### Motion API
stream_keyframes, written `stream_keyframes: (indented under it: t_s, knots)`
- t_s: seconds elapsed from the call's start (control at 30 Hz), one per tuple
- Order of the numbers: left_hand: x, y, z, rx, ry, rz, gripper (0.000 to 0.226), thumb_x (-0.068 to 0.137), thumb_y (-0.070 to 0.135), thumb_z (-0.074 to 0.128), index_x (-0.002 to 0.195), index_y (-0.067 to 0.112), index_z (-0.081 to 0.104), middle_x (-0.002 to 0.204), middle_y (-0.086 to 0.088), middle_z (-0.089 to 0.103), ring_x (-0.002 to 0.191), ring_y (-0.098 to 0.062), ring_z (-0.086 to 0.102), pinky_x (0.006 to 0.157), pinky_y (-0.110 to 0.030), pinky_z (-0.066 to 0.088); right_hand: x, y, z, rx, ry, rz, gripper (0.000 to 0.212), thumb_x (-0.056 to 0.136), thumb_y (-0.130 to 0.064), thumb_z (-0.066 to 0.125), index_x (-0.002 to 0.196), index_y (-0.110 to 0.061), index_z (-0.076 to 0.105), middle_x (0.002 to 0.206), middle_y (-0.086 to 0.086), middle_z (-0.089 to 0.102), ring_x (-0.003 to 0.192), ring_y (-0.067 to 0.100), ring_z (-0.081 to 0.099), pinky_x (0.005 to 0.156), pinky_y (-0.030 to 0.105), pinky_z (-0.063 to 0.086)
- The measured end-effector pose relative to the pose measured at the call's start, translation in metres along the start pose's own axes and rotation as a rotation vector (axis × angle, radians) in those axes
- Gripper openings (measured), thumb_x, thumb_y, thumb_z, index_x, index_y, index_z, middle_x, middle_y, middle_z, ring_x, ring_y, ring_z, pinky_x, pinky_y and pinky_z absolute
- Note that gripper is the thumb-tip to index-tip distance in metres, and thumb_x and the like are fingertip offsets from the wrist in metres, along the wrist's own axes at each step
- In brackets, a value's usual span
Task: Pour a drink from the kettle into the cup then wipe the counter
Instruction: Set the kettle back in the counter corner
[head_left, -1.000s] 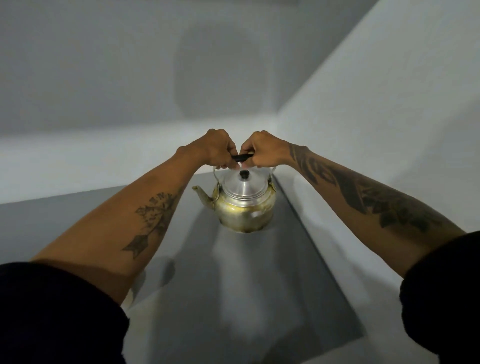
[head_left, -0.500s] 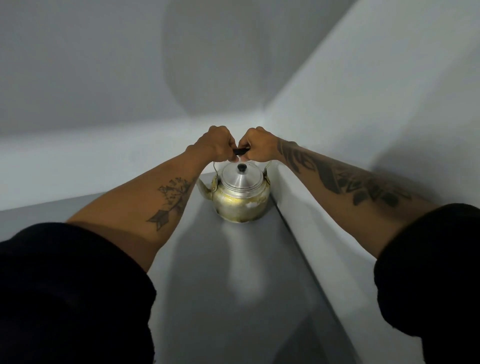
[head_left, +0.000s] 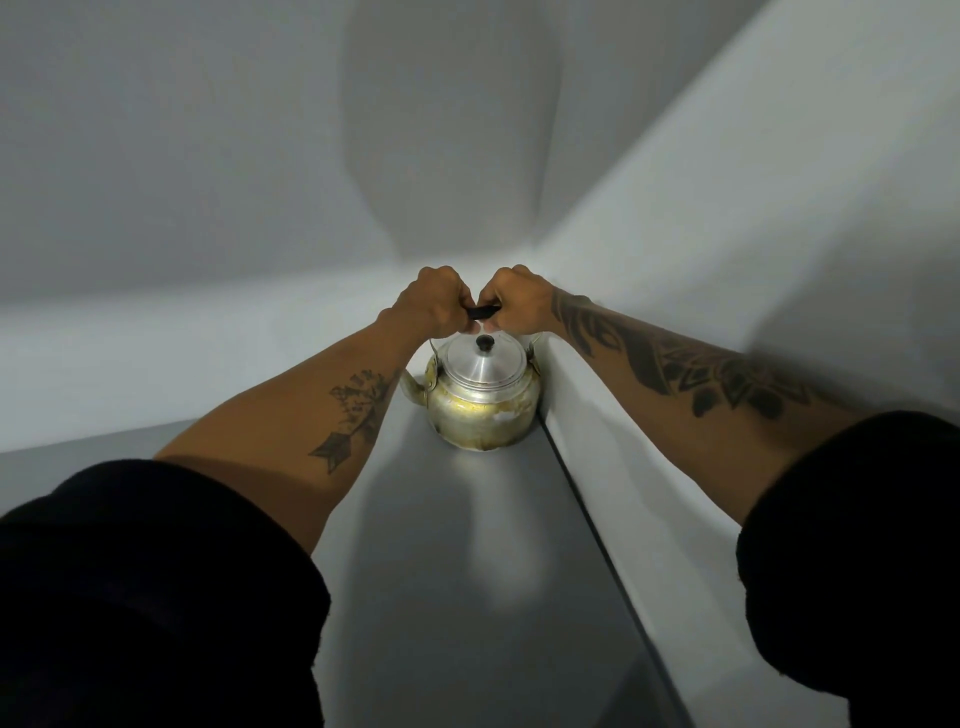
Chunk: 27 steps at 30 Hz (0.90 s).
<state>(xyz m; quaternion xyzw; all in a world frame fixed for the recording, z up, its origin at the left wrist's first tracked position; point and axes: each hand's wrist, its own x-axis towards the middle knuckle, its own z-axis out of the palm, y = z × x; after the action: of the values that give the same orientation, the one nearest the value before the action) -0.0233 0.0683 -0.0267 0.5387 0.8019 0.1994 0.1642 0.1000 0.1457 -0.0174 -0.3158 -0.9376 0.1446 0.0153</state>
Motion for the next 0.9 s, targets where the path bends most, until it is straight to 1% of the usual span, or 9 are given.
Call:
stream_keyframes:
  t_s: [0.17, 0.23, 0.33, 0.5, 0.57, 0.63, 0.67, 0.73, 0.9]
  knots:
    - [0.006, -0.002, 0.003, 0.011, 0.01, -0.005, 0.027, 0.071, 0.026, 0.081, 0.096, 0.019, 0.075, 0.106, -0.012, 0.066, 0.092, -0.028, 0.064, 0.087, -0.039, 0.055, 0.004, 0.001, 0.0, -0.006, 0.005, 0.016, 0.022, 0.078, -0.016, 0.069, 0.099, -0.009, 0.072, 0.085, 0.003, 0.057, 0.085, 0.019, 0.049, 0.072, 0.029, 0.041]
    - [0.006, -0.002, 0.002, 0.021, 0.002, -0.011, 0.03, 0.071, 0.026, 0.082, 0.099, 0.019, 0.075, 0.107, -0.011, 0.066, 0.092, -0.027, 0.064, 0.087, -0.039, 0.055, 0.003, 0.0, -0.001, -0.019, 0.004, 0.012, 0.022, 0.077, -0.015, 0.07, 0.098, -0.009, 0.072, 0.083, 0.002, 0.056, 0.085, 0.021, 0.051, 0.071, 0.029, 0.04]
    - [0.007, -0.004, 0.002, 0.043, -0.017, -0.03, 0.042, 0.067, 0.032, 0.083, 0.106, 0.022, 0.072, 0.112, -0.009, 0.064, 0.094, -0.027, 0.064, 0.089, -0.039, 0.054, 0.003, -0.001, -0.002, -0.027, -0.001, 0.015, 0.027, 0.075, -0.015, 0.074, 0.101, -0.008, 0.071, 0.087, 0.004, 0.06, 0.084, 0.022, 0.055, 0.072, 0.031, 0.045]
    - [0.003, -0.009, 0.001, 0.013, -0.029, -0.061, 0.056, 0.065, 0.035, 0.084, 0.116, 0.026, 0.063, 0.124, -0.006, 0.06, 0.106, -0.026, 0.062, 0.096, -0.042, 0.051, 0.0, -0.004, -0.002, -0.024, -0.036, 0.058, 0.04, 0.071, -0.021, 0.079, 0.108, -0.011, 0.068, 0.104, 0.008, 0.067, 0.09, 0.023, 0.059, 0.077, 0.032, 0.049]
    - [-0.005, -0.01, -0.001, 0.004, -0.025, -0.058, 0.066, 0.065, 0.034, 0.085, 0.124, 0.026, 0.057, 0.128, -0.006, 0.057, 0.111, -0.026, 0.06, 0.097, -0.043, 0.05, -0.004, -0.007, -0.001, -0.031, -0.05, 0.065, 0.052, 0.069, -0.024, 0.08, 0.117, -0.013, 0.064, 0.112, 0.008, 0.065, 0.1, 0.025, 0.06, 0.082, 0.034, 0.05]
    - [-0.014, -0.013, -0.006, 0.016, -0.005, -0.048, 0.073, 0.066, 0.033, 0.084, 0.132, 0.024, 0.052, 0.133, -0.006, 0.055, 0.117, -0.028, 0.057, 0.099, -0.044, 0.048, -0.008, -0.014, -0.003, -0.037, -0.057, 0.057, 0.068, 0.069, -0.027, 0.081, 0.13, -0.014, 0.055, 0.127, 0.007, 0.06, 0.115, 0.026, 0.056, 0.094, 0.037, 0.049]
    - [-0.02, -0.015, -0.009, 0.024, 0.007, -0.048, 0.075, 0.068, 0.033, 0.084, 0.134, 0.024, 0.05, 0.135, -0.007, 0.053, 0.12, -0.028, 0.055, 0.101, -0.044, 0.047, -0.011, -0.019, -0.003, -0.037, -0.056, 0.048, 0.073, 0.07, -0.029, 0.08, 0.135, -0.015, 0.05, 0.134, 0.007, 0.056, 0.121, 0.026, 0.053, 0.099, 0.038, 0.047]
    - [-0.035, -0.022, -0.018, 0.032, 0.026, -0.061, 0.076, 0.069, 0.033, 0.083, 0.136, 0.024, 0.047, 0.138, -0.006, 0.052, 0.124, -0.027, 0.052, 0.103, -0.044, 0.045, -0.016, -0.03, -0.005, -0.037, -0.041, 0.023, 0.074, 0.073, -0.032, 0.076, 0.139, -0.018, 0.046, 0.142, 0.005, 0.05, 0.129, 0.025, 0.047, 0.105, 0.039, 0.042]
    - [-0.097, -0.057, -0.054, 0.072, 0.103, -0.084, 0.073, 0.078, 0.035, 0.075, 0.141, 0.025, 0.041, 0.145, -0.005, 0.045, 0.133, -0.026, 0.043, 0.107, -0.043, 0.04, -0.034, -0.086, -0.006, -0.063, 0.0, -0.08, 0.07, 0.082, -0.04, 0.067, 0.144, -0.025, 0.038, 0.152, 0.003, 0.038, 0.14, 0.024, 0.034, 0.111, 0.039, 0.032]
